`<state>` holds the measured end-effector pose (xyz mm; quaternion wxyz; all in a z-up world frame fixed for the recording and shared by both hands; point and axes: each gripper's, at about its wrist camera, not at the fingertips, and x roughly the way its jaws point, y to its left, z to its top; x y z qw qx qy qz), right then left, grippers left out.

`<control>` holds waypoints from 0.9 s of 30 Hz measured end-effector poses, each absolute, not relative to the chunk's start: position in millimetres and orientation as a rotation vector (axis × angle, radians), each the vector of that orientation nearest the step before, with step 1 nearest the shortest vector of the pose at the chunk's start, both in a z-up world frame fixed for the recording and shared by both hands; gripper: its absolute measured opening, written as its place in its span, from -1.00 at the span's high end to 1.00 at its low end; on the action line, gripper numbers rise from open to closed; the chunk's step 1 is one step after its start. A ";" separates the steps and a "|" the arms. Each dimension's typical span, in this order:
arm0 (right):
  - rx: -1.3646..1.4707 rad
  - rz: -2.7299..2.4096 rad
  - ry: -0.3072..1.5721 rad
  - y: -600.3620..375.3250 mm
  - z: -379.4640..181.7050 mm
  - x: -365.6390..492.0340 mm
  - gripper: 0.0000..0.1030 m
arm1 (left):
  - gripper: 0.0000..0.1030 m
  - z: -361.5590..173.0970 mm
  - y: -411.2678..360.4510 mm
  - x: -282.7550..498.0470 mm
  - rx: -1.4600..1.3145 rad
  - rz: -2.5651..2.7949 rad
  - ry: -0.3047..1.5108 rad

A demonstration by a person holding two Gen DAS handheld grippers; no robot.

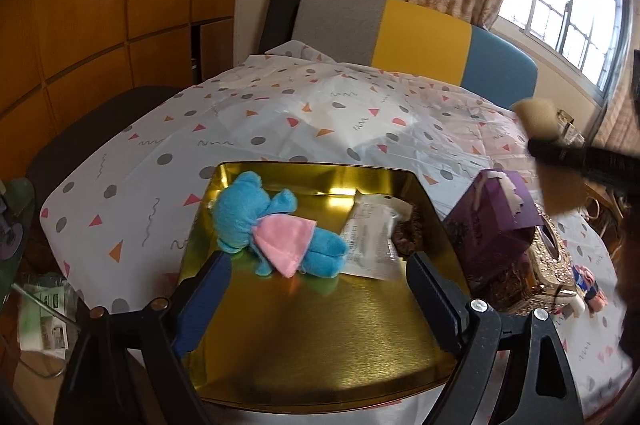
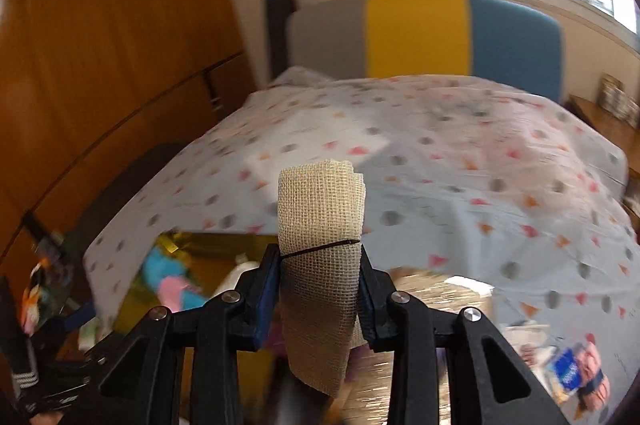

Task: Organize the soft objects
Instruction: 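Lower the beige mesh roll into the tray and open the right tool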

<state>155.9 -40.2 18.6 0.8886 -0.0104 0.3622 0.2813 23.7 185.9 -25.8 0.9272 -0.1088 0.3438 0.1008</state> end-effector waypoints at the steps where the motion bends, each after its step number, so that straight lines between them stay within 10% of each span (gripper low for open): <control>1: -0.039 0.618 0.776 -24.0 11.5 149.3 0.34 | -0.74 -26.4 189.7 22.5 -0.229 0.211 0.703; 13: -0.227 0.633 1.017 71.4 -92.6 132.1 0.24 | -0.74 -42.4 222.0 10.4 -0.283 0.269 0.731; 27: -0.212 0.586 0.916 41.0 -70.2 117.3 -0.25 | -0.74 -40.2 206.2 10.9 -0.237 0.246 0.726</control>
